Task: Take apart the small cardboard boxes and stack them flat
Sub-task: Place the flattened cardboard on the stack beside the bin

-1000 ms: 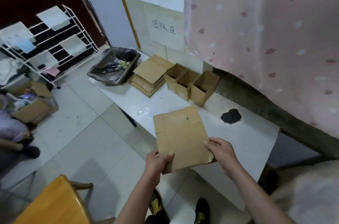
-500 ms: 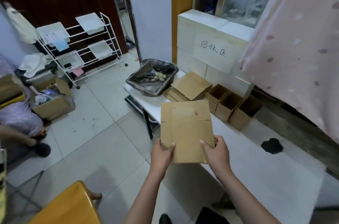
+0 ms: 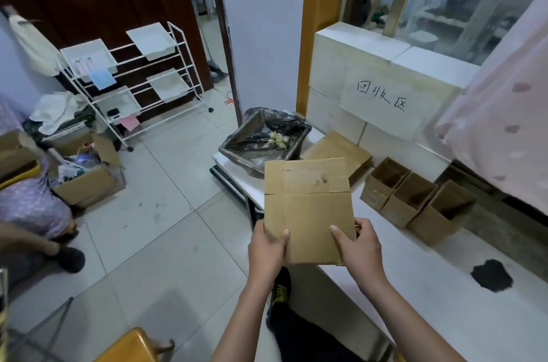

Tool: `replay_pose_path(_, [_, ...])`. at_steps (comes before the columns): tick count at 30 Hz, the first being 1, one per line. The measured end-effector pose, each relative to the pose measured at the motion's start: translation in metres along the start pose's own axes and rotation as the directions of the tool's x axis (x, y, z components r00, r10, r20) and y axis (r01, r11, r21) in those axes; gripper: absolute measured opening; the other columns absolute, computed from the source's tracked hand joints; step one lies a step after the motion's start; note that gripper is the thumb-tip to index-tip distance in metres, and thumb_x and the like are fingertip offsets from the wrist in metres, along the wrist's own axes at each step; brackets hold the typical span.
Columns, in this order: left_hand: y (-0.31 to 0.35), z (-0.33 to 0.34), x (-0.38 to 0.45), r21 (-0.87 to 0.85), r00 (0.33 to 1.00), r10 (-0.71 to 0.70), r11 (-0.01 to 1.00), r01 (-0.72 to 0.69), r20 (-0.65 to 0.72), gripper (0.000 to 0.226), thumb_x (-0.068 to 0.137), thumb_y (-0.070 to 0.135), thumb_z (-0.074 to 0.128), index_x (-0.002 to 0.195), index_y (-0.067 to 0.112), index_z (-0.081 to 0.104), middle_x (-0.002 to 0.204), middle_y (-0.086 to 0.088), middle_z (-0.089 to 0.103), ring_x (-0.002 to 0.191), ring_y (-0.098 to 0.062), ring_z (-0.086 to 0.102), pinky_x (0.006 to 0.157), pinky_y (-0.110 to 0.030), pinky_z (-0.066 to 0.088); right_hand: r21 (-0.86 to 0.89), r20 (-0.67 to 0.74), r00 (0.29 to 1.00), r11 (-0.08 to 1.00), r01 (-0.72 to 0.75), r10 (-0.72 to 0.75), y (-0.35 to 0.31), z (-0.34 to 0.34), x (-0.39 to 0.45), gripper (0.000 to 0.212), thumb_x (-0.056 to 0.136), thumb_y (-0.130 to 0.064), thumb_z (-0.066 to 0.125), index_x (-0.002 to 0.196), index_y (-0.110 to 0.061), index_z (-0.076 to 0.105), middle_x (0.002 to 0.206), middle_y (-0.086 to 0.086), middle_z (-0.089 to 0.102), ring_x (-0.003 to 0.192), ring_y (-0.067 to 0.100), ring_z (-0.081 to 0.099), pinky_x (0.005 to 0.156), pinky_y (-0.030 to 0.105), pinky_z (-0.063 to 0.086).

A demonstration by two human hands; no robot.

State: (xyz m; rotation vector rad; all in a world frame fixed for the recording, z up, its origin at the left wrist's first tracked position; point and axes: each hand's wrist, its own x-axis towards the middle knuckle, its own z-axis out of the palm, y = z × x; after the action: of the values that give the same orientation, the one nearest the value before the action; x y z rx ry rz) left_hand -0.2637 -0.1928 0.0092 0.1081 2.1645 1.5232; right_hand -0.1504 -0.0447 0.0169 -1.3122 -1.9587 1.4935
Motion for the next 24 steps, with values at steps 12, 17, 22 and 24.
replay_pose_path(12, [0.068, 0.014, 0.182, 0.256, 0.995, 0.004, 0.966, -0.029, 0.096, 0.037, 0.091, 0.034, 0.070, 0.122, 0.026, 0.051, 0.115, 0.007, 0.063, 0.102, -0.014, 0.059, 0.080, -0.027, 0.046, 0.114, -0.118, 0.979, 0.982, -0.153, 0.166, -0.036, 0.081, 0.146, 0.047, 0.090, -0.037, 0.070, 0.129, -0.022, 0.049, 0.115, -0.010, 0.056, 0.099, 0.009, 0.054, 0.074, 0.020, 0.044])
replay_pose_path(17, [0.098, 0.032, 0.251, 0.287, 0.984, 0.036, 0.954, -0.087, 0.176, 0.045, 0.091, 0.029, 0.071, 0.130, 0.026, 0.049, 0.119, 0.008, 0.061, 0.108, -0.014, 0.059, 0.089, -0.031, 0.049, 0.151, -0.175, 0.958, 0.968, -0.203, 0.228, -0.052, 0.097, 0.203, 0.033, 0.088, -0.036, 0.072, 0.110, -0.028, 0.050, 0.103, -0.011, 0.061, 0.088, 0.001, 0.057, 0.066, 0.021, 0.044])
replay_pose_path(22, [0.117, 0.044, 0.292, 0.312, 0.976, 0.029, 0.945, -0.096, 0.214, 0.037, 0.090, 0.028, 0.072, 0.121, 0.027, 0.050, 0.115, 0.007, 0.061, 0.109, -0.018, 0.060, 0.092, -0.039, 0.052, 0.151, -0.222, 0.941, 0.962, -0.225, 0.255, -0.066, 0.103, 0.237, 0.031, 0.087, -0.036, 0.073, 0.107, -0.030, 0.051, 0.098, -0.014, 0.062, 0.087, 0.000, 0.058, 0.064, 0.021, 0.045])
replay_pose_path(24, [0.125, 0.049, 0.309, 0.325, 0.967, 0.028, 0.939, -0.112, 0.252, 0.036, 0.090, 0.028, 0.072, 0.118, 0.028, 0.049, 0.110, 0.009, 0.059, 0.106, -0.018, 0.059, 0.090, -0.037, 0.052, 0.145, -0.239, 0.935, 0.962, -0.232, 0.262, -0.072, 0.104, 0.252, 0.031, 0.087, -0.036, 0.073, 0.107, -0.030, 0.050, 0.098, -0.014, 0.061, 0.086, 0.000, 0.058, 0.064, 0.021, 0.045])
